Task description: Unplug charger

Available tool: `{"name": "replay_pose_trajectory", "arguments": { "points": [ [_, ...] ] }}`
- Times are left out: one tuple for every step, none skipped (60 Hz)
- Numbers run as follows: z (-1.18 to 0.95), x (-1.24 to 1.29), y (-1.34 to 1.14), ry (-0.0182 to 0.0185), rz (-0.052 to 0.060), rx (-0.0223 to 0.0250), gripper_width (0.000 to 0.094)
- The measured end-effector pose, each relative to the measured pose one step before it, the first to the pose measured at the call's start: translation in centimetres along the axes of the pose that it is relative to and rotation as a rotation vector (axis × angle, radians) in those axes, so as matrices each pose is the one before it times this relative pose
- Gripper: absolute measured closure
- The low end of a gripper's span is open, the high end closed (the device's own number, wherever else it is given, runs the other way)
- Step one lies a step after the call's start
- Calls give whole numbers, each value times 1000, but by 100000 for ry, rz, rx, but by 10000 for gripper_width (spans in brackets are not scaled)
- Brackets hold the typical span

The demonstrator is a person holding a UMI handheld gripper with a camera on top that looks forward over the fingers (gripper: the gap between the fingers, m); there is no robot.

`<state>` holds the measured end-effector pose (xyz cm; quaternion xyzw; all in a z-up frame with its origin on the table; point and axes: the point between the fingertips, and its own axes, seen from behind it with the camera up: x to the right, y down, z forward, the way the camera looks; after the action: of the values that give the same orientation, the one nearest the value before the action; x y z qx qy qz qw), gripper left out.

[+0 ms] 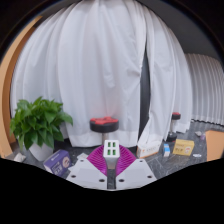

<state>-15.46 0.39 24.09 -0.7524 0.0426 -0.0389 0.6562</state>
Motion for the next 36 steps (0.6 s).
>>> {"name": "replay_pose_trajectory", "arguments": {
  "points": [
    [-193,365,-906,-163,878,1028,863],
    [-150,443,-626,-65,803,578,863],
    [-89,505,-364,-22,746,159,862],
    [-80,562,-173,-52,664,-224,863],
    [-262,481,319,99,782,157,863],
    [51,657,197,180,573,-701,863],
    [73,795,389,385,351,-1001,863],
    [424,932,486,477,150,-1569,864],
    [202,865,814,545,103,-1884,864],
    [188,833,932,441,138,-2108,863],
    [184,853,1008,427,274,-2155,862],
    [231,893,1026,466,489,-2188,861],
    [247,861,1117,474,684,-2134,857],
    [267,857,1156,389,711,-2111,853],
    [309,843,1188,261,459,-2093,851],
    [-100,632,1565,416,277,-1631,850],
    [415,804,1132,191,174,-2277,847],
    [501,796,1184,223,268,-2454,845],
    [412,707,1150,156,492,-2336,844],
    [394,659,1096,-156,458,-2214,837],
    [369,551,1055,-392,479,-2135,826],
    [374,478,1010,-705,529,-2105,821],
    [358,469,931,-669,683,-2029,813],
    [256,436,903,-667,800,-1726,811],
    [337,356,847,-548,620,-1499,808],
    [309,353,672,-672,666,-1470,803],
    [257,366,570,-575,634,-1274,796],
    [230,427,471,-405,378,-1036,790],
    [223,462,404,-189,106,-867,781],
    [203,503,371,-67,-122,-834,772],
    [183,483,345,-52,-248,-936,764],
    [173,470,318,23,-323,-902,754],
    [146,487,241,75,-295,-815,746],
    [132,450,219,391,-365,-553,738],
    [85,524,187,364,-376,-636,732],
    [86,569,130,528,-373,-485,713]
  ]
}}
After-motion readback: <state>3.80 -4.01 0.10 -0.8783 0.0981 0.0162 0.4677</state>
